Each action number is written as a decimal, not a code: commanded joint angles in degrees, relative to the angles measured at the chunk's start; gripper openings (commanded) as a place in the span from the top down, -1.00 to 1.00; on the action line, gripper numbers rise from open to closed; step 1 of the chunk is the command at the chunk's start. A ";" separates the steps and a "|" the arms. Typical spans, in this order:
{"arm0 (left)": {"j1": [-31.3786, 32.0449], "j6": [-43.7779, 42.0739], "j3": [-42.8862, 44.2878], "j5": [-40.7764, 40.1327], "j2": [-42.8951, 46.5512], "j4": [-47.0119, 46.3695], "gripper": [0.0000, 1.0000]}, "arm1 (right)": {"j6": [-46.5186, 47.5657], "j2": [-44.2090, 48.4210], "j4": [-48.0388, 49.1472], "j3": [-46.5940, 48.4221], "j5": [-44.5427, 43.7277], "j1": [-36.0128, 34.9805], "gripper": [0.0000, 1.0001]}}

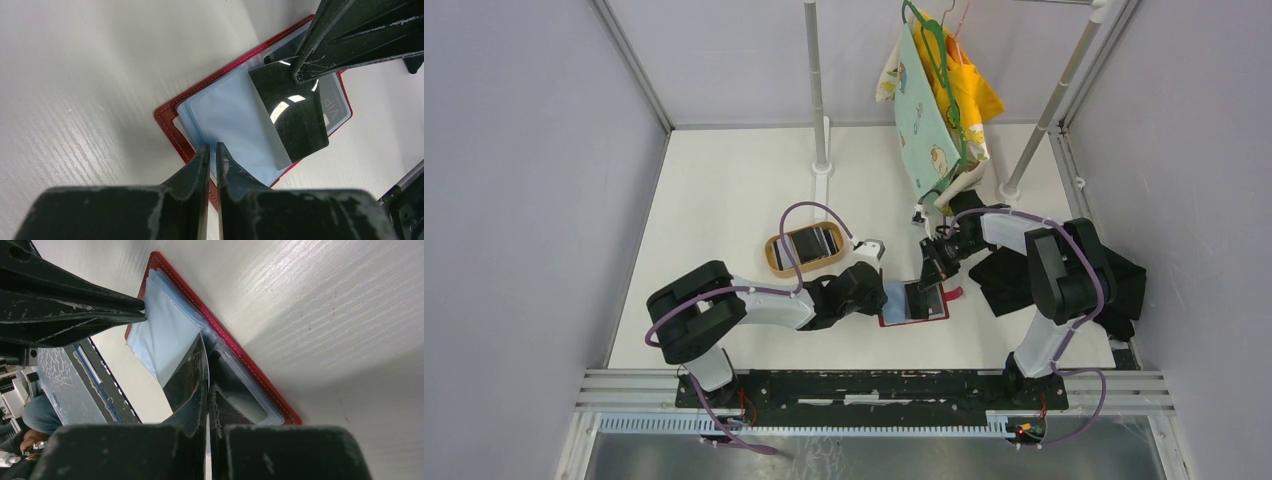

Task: Put the credit cards into the card holder
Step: Insert the credit card into the card holder.

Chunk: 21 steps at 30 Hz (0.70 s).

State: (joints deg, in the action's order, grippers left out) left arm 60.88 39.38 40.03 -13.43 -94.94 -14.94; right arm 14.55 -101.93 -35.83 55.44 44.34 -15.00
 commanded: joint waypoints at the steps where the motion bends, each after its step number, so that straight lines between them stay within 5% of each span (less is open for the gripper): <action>1: 0.07 -0.59 1.22 -1.28 -0.55 1.21 0.70 | -0.65 1.47 1.36 -1.36 -3.32 -0.41 0.98; 21: 0.10 -0.97 1.95 0.67 -1.86 0.27 0.68 | -4.85 -2.04 4.63 -0.35 2.30 -1.10 0.93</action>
State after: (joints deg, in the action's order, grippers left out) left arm 60.88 39.38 40.40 -13.17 -95.33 -14.90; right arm 10.39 -102.54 -33.47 54.83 46.33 -15.07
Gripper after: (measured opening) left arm 0.156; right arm 0.025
